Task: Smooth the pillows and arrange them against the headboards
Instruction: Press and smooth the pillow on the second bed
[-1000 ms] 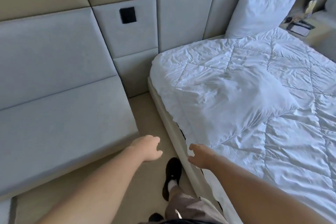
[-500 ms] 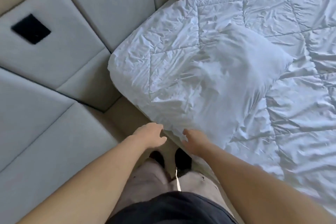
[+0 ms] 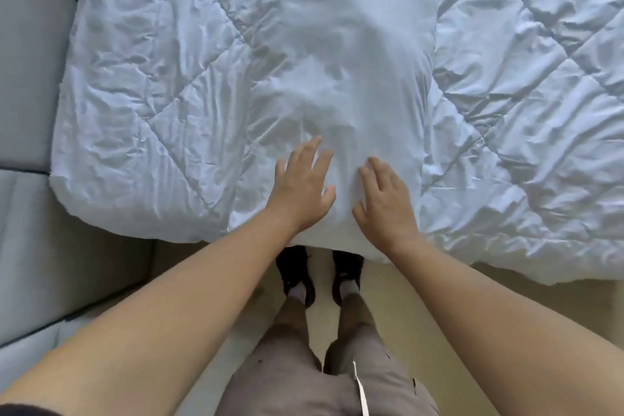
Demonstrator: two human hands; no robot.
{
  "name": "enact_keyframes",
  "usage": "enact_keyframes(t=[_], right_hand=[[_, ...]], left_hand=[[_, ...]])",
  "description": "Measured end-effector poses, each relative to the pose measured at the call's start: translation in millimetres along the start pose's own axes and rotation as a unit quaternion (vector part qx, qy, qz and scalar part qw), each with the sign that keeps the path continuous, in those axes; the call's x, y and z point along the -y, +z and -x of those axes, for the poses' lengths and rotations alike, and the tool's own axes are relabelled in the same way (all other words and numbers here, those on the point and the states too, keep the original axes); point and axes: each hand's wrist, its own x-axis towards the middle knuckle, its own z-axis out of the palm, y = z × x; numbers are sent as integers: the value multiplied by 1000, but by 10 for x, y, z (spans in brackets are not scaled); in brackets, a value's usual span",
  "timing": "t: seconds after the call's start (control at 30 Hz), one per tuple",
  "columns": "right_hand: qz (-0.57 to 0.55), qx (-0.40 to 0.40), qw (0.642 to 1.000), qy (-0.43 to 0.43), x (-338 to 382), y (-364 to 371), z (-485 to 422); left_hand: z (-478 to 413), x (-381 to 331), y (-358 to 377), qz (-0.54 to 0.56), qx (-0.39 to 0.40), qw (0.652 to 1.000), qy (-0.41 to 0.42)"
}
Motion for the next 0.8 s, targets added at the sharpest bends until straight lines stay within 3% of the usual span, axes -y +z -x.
enact_keyframes(t=[0.07, 0.2, 0.43, 0.63, 0.8], right_hand=[[0, -9, 1000, 30, -23, 162, -47], [57, -15, 996, 66, -273, 543, -239], [85, -87, 993, 11, -652, 1381, -472], [77, -127, 989, -14, -770, 1782, -504], [62, -139, 988, -11, -772, 1840, -504]], left_hand=[[-108, 86, 155, -29, 16, 999, 32], [-215, 470, 505, -78, 20, 997, 21], [-84, 1145, 1300, -45, -49, 997, -30], [-189, 1376, 1831, -64, -128, 989, 21], [-188, 1409, 1874, -65, -128, 989, 30]])
